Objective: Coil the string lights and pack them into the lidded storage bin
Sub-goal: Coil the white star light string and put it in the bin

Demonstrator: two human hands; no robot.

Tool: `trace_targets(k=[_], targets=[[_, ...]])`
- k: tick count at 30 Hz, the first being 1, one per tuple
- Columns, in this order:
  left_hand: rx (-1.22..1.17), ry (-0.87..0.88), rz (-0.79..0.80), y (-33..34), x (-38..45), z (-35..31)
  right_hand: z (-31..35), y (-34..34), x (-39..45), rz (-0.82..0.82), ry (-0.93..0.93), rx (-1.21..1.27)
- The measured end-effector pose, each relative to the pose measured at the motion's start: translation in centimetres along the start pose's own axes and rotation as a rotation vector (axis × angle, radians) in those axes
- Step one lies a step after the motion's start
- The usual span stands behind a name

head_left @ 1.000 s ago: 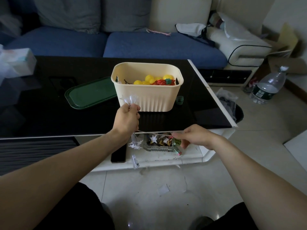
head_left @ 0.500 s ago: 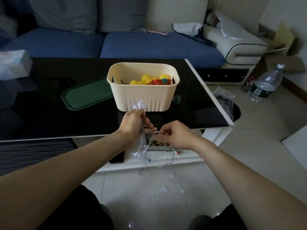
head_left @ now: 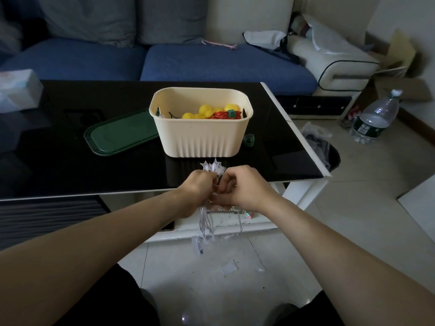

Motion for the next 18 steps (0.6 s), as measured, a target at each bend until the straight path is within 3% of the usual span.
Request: trace_targets(k=[6,10,13,16,18], targets=[[-0.071,0.047,-0.041,-0.9,0.5,-0.6,-0.1,-1.1,0.2,-0.108,0.022,0.074],[-0.263,0.071,-0.046,-1.4,0.4,-1.3,-2.2,0.8,-0.3,0.138,0.202,0.310],[-0.341,0.090,-0.046,-1.7,0.2,-1.9,-3.7,2.0,-0.8,0.274,0.260,0.330],[-0.379,0.110,-0.046,-1.9,0.1,-2.2,-3.6,2.3,-1.2,0.327,0.242,0.466],[-0.389,0.112,-0.047,-2.0,0.2,-2.2,-3.2,1.6,-1.1,0.280,0.242,0.640]])
Point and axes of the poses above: each hand's wrist, its own x-axis towards the middle knuckle, its own y-axis out of the palm, z = x × y, the point moved 9 cm from there along x, towards the middle knuckle, and after that the axes turned 6 degrees about -x, right-handed, at the moved point
